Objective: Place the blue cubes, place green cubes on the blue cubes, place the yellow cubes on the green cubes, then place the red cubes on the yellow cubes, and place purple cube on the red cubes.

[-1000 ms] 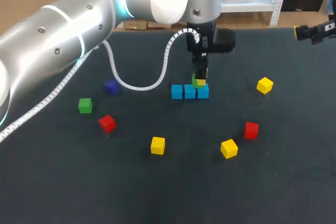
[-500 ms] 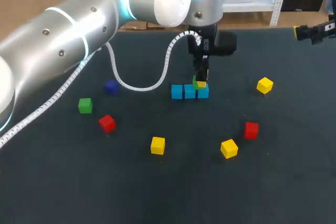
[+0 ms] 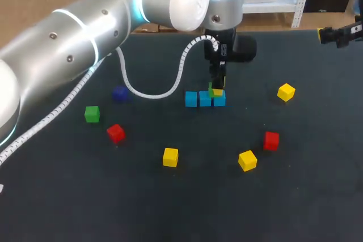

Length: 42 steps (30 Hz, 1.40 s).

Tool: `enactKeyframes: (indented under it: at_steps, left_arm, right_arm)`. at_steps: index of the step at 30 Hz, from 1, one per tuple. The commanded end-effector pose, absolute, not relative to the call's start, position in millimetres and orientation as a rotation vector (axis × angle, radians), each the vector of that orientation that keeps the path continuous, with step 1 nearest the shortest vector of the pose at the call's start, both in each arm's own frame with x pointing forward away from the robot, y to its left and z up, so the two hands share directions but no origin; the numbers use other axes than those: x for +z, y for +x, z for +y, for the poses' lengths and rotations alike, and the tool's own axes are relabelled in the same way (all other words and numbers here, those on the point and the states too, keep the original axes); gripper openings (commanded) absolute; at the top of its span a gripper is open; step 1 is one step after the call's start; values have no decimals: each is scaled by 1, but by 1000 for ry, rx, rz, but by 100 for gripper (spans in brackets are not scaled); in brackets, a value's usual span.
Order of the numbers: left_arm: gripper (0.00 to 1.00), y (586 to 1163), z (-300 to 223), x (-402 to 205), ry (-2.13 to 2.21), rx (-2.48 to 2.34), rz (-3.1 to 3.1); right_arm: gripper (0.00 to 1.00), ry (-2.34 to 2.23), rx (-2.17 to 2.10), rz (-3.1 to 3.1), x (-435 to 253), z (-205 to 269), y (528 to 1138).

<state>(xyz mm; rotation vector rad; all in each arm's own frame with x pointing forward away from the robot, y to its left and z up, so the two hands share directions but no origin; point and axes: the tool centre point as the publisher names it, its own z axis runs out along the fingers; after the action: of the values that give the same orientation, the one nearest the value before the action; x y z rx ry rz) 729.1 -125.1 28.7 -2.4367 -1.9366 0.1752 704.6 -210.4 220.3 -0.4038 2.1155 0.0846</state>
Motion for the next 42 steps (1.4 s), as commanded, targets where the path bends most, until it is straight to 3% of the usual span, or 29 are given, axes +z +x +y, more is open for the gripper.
enactKeyframes:
  at_steps: [1,22,25,26,31,34,38,42]
  left_arm:
    - [0,734,-127,28,-2429,180,-1926]
    - [0,735,-129,28,-2421,171,-1935]
    - [5,735,-129,28,-2419,170,-1936]
    - [8,735,-129,28,-2419,170,-1936]
    - [44,735,-129,28,-2418,168,-1934]
    - [50,735,-129,28,-2417,167,-1936]
    - [73,735,-129,28,-2417,166,-1936]
    - [76,735,-128,28,-2418,165,-1935]
  right_arm:
    - [100,-399,100,2063,216,-211,706]
    - [100,-399,100,2063,216,-211,706]
    - [100,-399,100,2063,216,-211,706]
    - [100,-399,100,2063,216,-211,706]
    - [100,-399,100,2063,216,-211,706]
    - [100,-399,100,2063,216,-211,706]
    - [100,-399,100,2063,216,-211,706]
    - [100,-399,100,2063,216,-211,706]
